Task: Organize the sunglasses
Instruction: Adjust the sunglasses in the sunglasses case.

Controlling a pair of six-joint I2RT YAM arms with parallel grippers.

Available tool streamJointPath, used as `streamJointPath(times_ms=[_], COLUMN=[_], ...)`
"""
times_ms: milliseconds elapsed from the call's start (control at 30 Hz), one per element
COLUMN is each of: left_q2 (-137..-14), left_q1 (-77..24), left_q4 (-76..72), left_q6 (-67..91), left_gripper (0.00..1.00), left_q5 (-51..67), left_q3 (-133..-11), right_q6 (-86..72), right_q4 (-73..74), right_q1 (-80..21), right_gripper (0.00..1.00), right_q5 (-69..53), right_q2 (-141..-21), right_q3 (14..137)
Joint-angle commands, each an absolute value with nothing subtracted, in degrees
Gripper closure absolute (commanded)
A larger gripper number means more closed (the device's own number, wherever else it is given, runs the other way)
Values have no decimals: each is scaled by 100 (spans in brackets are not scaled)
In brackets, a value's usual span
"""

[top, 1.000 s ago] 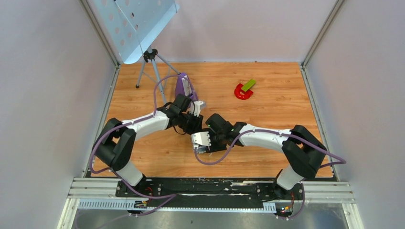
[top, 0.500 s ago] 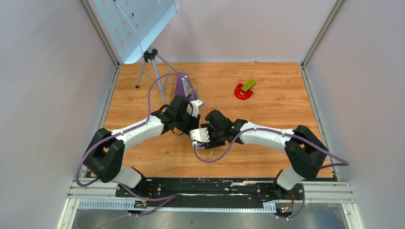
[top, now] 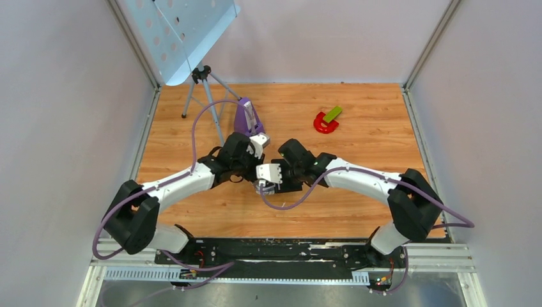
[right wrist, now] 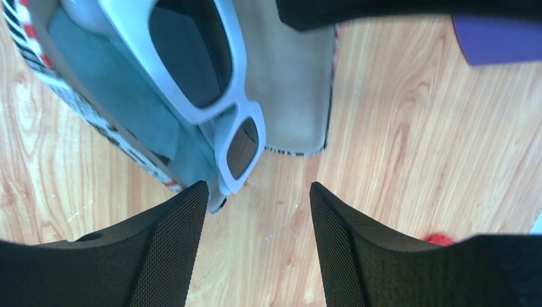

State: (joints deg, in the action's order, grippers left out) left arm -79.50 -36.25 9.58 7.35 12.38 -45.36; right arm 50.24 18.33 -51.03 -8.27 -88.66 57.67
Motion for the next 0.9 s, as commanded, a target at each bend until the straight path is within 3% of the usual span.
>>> streamJointPath(times_ms=[0, 233, 467, 767, 867], left_q2=[-7674, -7267, -7146, -7176, -7152], left_q1=[-3760, -4306, -4493, -4509, -4506], left_q4=[402, 253, 137, 28, -153], left_q6=[611, 473, 345, 168, 107], left_gripper=[83, 84, 82, 83, 83], left_q5=[810, 290, 166, 25, 52], left_q3=[-4374, -4128, -3987, -3861, -3779], right_q6=[4661, 4436, 4893, 6013, 6014], right_q4=[2210, 2238, 2728, 3487, 3165], right_q1=[-4763, -4475, -4520, -4552, -4604], right_gripper=[36, 37, 57, 57, 55], right_q5=[-1097, -1420, -2515, -3542, -3309], right_q2=[-8640, -8282, -8147, -8273, -8348], right_q3=[5950, 5740, 5566, 5979, 5801])
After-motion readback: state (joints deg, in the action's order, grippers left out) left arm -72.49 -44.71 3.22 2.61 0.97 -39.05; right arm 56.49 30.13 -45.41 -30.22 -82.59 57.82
